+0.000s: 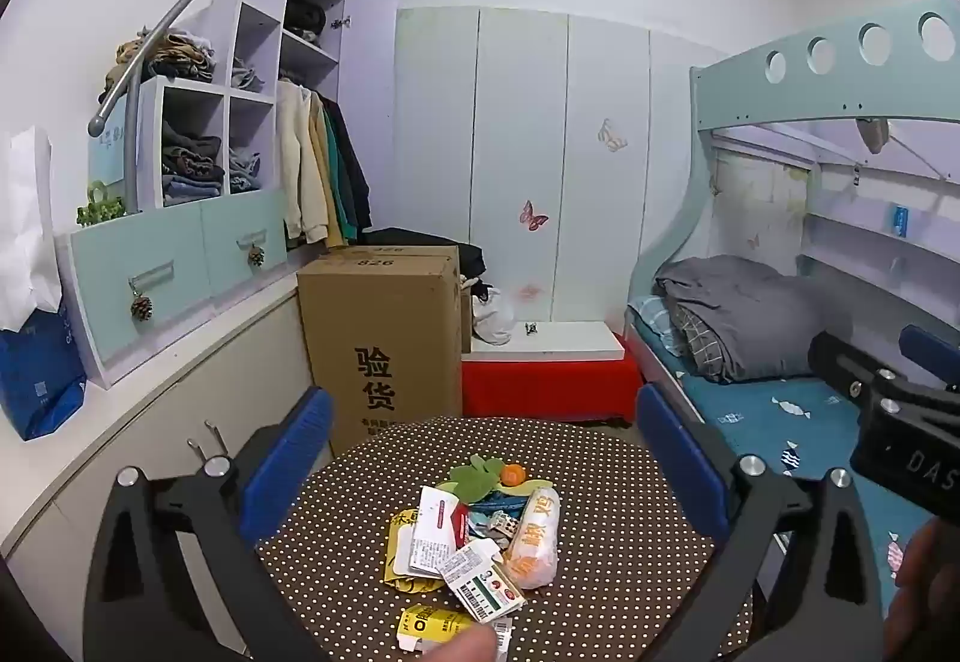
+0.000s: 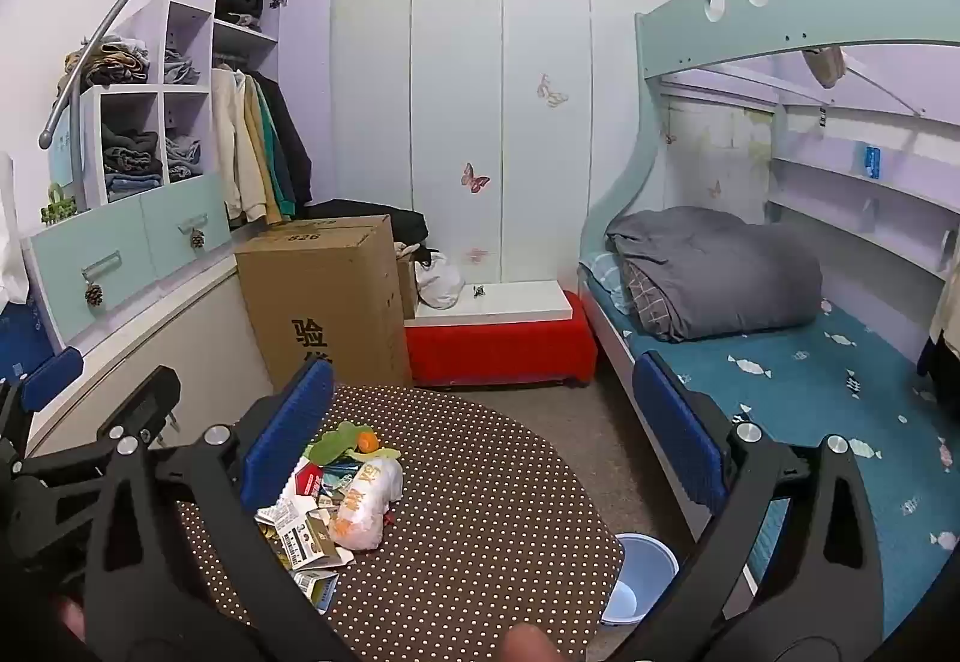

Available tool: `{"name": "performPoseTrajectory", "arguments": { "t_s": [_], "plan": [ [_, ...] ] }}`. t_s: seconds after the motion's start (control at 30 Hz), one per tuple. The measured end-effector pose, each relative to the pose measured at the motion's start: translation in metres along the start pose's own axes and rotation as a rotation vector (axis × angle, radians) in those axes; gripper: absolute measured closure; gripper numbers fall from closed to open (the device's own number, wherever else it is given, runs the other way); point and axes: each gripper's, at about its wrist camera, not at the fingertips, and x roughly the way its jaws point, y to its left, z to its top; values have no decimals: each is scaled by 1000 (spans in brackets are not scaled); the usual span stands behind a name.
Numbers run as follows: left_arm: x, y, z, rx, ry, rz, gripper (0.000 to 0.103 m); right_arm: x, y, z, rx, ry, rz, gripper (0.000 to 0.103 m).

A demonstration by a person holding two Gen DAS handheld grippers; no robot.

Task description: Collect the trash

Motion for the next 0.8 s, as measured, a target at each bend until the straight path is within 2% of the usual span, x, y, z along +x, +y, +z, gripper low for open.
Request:
{"name": "performPoseTrajectory", "arguments": {
  "t_s": [0.8],
  "plan": [
    [6,5,2,-6,19,9,4,5,-4,-1,3,9,0,5]
  ]
}}
